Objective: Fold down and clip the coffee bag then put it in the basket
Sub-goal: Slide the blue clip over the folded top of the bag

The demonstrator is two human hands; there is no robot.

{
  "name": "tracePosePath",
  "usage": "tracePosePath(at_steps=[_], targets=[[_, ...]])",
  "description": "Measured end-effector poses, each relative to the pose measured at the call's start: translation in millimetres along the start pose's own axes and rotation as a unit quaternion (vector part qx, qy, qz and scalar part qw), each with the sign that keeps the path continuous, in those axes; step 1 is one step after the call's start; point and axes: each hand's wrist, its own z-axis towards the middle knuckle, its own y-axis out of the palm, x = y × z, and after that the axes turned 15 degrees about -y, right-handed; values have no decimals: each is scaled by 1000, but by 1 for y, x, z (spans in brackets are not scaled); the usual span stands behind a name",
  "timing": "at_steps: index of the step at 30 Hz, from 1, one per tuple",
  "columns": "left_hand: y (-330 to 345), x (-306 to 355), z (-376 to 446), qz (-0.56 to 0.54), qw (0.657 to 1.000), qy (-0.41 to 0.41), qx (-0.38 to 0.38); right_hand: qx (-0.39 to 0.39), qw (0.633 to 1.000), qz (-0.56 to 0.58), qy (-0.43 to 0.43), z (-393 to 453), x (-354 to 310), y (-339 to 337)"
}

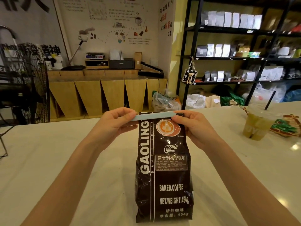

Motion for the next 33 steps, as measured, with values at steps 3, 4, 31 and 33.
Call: tracePosePath(at_steps=[3, 4, 31, 33], targets=[[13, -2, 0, -14, 1000, 17, 2, 3, 1000, 1, -9, 0, 0, 2], [17, -2, 0, -9, 1000, 25, 10, 8, 1000, 4, -12, 0, 0, 2], [35, 4, -10, 108, 989, 83, 63, -121, 989, -82, -25, -7, -20, -32], [36, 4, -10, 107, 989, 83, 63, -123, 987, -100, -29, -7, -19, -34]])
